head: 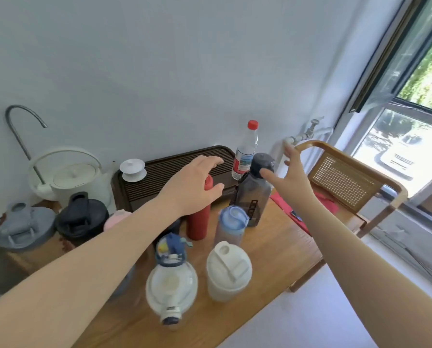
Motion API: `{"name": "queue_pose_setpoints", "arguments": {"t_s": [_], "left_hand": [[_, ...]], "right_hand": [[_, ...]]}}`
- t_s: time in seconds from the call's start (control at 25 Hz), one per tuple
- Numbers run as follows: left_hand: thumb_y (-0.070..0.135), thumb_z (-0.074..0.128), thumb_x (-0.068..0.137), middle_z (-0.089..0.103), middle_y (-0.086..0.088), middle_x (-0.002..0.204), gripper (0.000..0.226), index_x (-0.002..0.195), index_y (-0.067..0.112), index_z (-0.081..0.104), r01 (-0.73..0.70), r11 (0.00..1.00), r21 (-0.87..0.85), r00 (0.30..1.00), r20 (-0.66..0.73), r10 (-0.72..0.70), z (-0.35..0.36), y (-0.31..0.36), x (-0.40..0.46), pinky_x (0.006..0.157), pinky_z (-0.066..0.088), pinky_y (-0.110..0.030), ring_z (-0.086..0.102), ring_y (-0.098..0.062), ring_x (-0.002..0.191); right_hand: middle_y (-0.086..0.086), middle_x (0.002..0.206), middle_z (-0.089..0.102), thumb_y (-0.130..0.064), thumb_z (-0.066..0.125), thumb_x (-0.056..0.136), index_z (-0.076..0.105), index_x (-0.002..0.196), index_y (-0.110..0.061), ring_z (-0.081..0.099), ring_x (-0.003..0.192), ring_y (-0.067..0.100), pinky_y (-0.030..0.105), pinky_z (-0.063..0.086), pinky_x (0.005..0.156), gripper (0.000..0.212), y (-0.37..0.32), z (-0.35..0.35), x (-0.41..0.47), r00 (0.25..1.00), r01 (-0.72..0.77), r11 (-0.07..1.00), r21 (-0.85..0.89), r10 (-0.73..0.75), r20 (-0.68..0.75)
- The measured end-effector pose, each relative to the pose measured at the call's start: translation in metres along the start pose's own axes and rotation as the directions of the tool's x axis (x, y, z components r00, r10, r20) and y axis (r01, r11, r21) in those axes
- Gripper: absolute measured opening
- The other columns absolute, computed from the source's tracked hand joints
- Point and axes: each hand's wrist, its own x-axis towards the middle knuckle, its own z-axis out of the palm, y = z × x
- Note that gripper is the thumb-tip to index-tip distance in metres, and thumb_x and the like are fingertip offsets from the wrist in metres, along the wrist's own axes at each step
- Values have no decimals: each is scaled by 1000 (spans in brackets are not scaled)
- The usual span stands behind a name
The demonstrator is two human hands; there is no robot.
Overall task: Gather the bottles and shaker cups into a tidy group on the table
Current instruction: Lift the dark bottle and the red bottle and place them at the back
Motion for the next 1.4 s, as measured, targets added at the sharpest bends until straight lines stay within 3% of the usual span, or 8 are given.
{"name": "queue_pose_setpoints", "arguments": {"t_s": [0.16,0.36,0.68,0.88,1.04,1.2,1.28,1.4], "left_hand": [[19,60,82,55,1,119,45,126,22,46,115,992,-50,990,-71,-119,18,8,7,83,46,-24,56,-12,90],[11,58,84,57,3,113,40,121,23,49,225,970,-88,968,-97,-233,31,5,2,68,41,-1,57,-2,86],[15,57,85,53,9,114,41,124,25,47,257,957,-138,964,-38,-264,60,23,21,66,45,-6,58,0,81],[29,66,79,49,7,127,61,132,29,35,234,945,-227,970,-4,-241,69,40,39,83,43,-17,49,-6,108],[48,74,58,55,20,118,62,112,47,43,181,893,-411,975,-42,-217,56,58,44,100,40,-32,50,0,113],[46,78,51,67,0,109,72,115,26,52,134,831,-540,949,-171,-264,35,55,20,94,49,-44,62,-12,103],[43,78,49,69,1,100,68,110,23,54,129,836,-533,902,-287,-322,17,54,5,86,53,-37,65,-10,94],[36,82,50,69,13,86,54,95,32,52,174,849,-499,820,-404,-405,-14,52,-15,73,53,-23,65,0,82]], "right_hand": [[7,156,18,-21,72,78,9,147,-18,23,141,25,40,28,109,94,57,6,28,928,-296,941,162,243,284],[2,138,40,0,70,76,18,144,-17,43,119,17,30,39,92,87,90,21,51,877,-273,938,216,150,457],[4,114,55,-25,81,61,48,114,-19,54,106,25,39,50,85,63,105,9,56,941,-90,996,8,83,330],[1,106,61,-30,81,59,49,110,-29,61,96,19,36,55,80,60,46,-44,45,978,104,963,248,-144,149],[-8,93,66,-19,73,63,57,98,-33,66,79,1,16,53,65,42,-15,-65,38,918,123,814,568,-311,246],[-6,95,67,-34,75,54,58,103,-29,67,85,8,22,55,70,51,-41,-38,21,861,114,783,611,-385,332],[-10,96,67,-39,70,61,57,102,-34,66,89,5,22,54,74,43,-54,-19,21,811,130,782,610,-437,388],[-9,111,66,-60,36,79,59,105,-34,57,113,9,32,42,102,43,-63,15,40,762,32,755,655,-443,473]]}}
